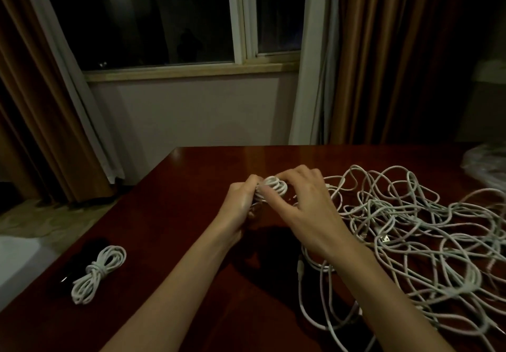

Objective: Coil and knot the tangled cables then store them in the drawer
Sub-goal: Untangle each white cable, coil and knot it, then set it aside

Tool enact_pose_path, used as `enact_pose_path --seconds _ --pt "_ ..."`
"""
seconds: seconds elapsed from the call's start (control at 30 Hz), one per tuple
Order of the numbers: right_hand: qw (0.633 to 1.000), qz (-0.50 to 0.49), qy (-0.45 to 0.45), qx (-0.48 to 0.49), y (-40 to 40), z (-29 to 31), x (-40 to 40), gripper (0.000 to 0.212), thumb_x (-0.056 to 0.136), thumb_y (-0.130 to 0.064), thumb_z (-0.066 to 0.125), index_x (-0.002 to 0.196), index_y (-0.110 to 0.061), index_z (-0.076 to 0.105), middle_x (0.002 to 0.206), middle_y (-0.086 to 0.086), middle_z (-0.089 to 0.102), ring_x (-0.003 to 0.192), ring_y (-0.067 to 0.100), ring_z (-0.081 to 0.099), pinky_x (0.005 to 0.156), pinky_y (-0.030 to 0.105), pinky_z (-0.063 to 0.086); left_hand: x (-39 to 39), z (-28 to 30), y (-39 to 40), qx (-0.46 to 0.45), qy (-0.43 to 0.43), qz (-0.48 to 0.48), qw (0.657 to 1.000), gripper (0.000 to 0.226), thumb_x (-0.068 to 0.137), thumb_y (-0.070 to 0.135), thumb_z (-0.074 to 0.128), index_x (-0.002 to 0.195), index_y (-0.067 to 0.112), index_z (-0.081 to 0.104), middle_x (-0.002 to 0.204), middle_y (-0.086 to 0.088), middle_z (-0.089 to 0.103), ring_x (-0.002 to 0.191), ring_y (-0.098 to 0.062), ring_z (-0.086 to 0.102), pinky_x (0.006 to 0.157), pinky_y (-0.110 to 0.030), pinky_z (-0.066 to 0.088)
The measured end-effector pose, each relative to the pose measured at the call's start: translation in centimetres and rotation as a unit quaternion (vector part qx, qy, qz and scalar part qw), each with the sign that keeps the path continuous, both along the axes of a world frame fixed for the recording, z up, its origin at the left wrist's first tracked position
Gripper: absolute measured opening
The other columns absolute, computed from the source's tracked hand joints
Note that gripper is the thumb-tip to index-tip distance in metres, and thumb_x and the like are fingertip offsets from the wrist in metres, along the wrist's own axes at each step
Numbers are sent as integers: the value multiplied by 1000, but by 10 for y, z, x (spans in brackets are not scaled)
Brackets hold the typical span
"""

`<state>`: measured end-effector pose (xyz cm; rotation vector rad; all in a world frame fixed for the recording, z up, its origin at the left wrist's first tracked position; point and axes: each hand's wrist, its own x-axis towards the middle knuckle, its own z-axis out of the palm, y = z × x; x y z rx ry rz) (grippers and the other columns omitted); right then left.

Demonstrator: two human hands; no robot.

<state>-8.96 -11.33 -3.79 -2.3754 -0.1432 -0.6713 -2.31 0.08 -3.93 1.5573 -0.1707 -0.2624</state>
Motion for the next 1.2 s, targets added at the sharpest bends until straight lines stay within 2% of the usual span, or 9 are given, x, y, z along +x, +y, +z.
enact_pose_path --seconds 0.07,0.23,0.33,0.53,0.73,0.87,1.0,1.1,1.2 --pt "998 -47 -4 -36 -1 -1 2 55 78 -76 23 97 -33 51 98 -14 44 94 5 36 83 27 31 -1 -2 -2 5 -4 3 1000 29 95 23 46 82 9 67 82 -16 58 74 -27 53 61 -34 38" --pt "983 -144 -80 -77 -7 4 -4 55 83 -74 24 90 -25 50 95 -11 45 91 9 39 80 29 29 0 -2 -1 19 -32 42 998 32 98 23 44 78 7 63 56 2 54 43 -7 44 38 -18 30" --pt "997 -58 36 45 -3 8 -7 67 81 -79 25 67 -21 57 65 -4 56 65 14 54 65 35 44 1 -3 -1 17 -110 77 991 40 101 25 44 72 8 66 56 -1 56 44 -9 47 38 -19 32" --pt "983 13 81 166 -2 3 1 52 101 -36 41 51 -23 41 36 -12 38 39 5 35 50 26 28 3 -15 -3 99 -190 46 976 46 102 22 43 72 -6 65 59 -12 60 41 -6 50 39 -18 36" --pt "979 37 102 173 -6 1 5 49 101 -29 42 54 -18 39 36 -11 32 37 6 29 47 23 23 7 -13 7 272 -385 25 882 32 101 33 42 117 22 67 113 11 66 106 0 57 90 -20 45" --pt "968 49 120 217 -13 7 3 44 102 -29 41 65 -14 61 42 -12 49 40 -1 42 45 14 31 0 -5 9 309 -490 -59 813 57 89 53 26 127 25 60 124 16 54 124 7 33 111 -28 17" --pt "943 64 136 296 -16 14 1 42 100 -24 44 65 -15 66 47 -8 58 42 -3 51 46 12 37 -2 -7 10 367 -458 -123 800 65 77 59 31 132 27 46 118 18 36 113 8 21 114 -30 6" --pt "952 55 134 270 -15 13 3 44 101 -28 43 79 2 67 54 -4 55 44 0 48 48 15 38 4 -8 6 401 -429 -151 795 21 90 34 40 111 31 43 97 14 41 102 -8 36 107 -33 27" --pt "954 33 112 277 -13 16 0 44 100 -40 41 71 -12 60 52 -12 53 45 -2 48 51 13 37 3 -10 3 299 -371 -175 861 19 97 22 38 96 15 55 82 4 54 77 -14 51 82 -33 43"
